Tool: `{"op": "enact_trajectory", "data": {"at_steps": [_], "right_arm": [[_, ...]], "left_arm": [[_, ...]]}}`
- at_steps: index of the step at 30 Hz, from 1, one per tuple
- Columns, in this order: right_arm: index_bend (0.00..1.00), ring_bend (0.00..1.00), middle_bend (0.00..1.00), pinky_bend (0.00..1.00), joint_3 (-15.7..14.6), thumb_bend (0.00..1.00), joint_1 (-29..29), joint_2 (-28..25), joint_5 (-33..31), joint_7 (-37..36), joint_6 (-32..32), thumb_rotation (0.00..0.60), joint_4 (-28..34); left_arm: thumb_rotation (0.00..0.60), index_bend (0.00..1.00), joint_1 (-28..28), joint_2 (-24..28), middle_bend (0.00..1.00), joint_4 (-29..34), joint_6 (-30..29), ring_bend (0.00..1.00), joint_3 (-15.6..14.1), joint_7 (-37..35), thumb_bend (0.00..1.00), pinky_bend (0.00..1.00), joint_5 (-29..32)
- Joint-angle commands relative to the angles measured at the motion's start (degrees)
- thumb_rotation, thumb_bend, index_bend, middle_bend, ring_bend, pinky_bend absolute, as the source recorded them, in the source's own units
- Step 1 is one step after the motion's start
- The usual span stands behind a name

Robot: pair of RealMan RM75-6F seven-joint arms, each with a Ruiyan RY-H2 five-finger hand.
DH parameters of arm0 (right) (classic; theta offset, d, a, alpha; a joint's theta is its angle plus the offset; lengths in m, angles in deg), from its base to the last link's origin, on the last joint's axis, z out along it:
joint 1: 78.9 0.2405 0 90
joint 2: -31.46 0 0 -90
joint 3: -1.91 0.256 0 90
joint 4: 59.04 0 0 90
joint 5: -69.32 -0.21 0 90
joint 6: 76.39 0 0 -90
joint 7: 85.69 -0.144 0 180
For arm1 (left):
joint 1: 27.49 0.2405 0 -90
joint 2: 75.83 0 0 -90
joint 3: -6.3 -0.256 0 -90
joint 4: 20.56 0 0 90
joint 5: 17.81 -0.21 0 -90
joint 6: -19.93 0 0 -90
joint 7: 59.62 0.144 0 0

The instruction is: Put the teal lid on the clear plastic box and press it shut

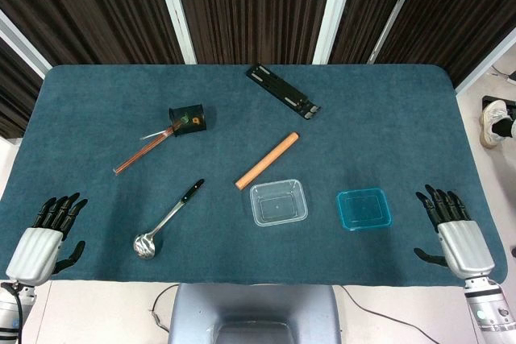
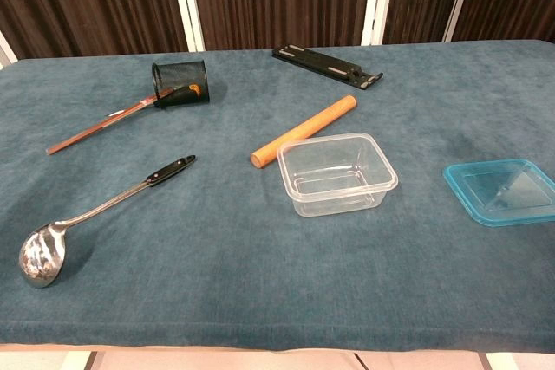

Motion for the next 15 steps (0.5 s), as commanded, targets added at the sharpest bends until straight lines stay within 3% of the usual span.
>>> {"op": "enact_trajectory", "data": {"at_steps": [1,11,15], "right_arm": [[0.0,0.0,0.0,0.0,0.03,0.11,0.13,0.16,-0.05,0.22,-0.21,0.6,0.0],[0.0,0.0,0.0,0.0,-0.36,0.11,1.59,0.58,1.09,-1.02,-2.3,0.6,-0.73],[0.0,0.0,0.0,0.0,0.9,0.11,4.87,-0.17,-0.43,-0.17,-7.36,0.6,-0.7]], "left_arm": [[0.6,0.0,-0.06,-0.04,0.0,-0.06,0.18,0.0,-0.04,0.14,0.41,0.01,0.04],[0.6,0.0,-0.03,0.36,0.0,0.04,-0.6,0.0,0.05,-1.38,0.41,0.01,-0.47],[0.6,0.0,-0.36,0.42,0.0,-0.44,0.06,0.0,0.05,-2.26,0.41,0.01,-0.28]]}}
